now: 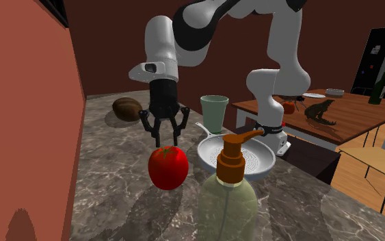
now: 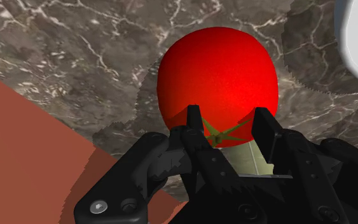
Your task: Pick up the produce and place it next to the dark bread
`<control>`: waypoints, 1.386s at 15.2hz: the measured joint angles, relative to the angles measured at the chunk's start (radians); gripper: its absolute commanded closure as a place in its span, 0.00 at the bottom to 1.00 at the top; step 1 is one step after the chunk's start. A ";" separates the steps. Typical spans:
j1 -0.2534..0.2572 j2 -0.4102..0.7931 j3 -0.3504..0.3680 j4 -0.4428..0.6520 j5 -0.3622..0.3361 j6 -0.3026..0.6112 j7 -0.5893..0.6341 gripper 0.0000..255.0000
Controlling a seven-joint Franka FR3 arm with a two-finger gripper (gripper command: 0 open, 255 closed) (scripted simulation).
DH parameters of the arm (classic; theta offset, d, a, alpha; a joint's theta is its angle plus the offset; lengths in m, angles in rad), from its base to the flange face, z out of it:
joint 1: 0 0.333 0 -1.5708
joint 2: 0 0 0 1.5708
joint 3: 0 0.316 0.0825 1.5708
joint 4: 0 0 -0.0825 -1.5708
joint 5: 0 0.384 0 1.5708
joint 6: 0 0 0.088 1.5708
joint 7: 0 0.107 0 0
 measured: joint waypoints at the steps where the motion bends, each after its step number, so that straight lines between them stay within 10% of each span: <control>1: 0.000 0.000 0.000 0.000 0.000 0.000 0.000 1.00; 21: -0.004 -0.115 -0.001 0.087 -0.151 -0.143 0.164 1.00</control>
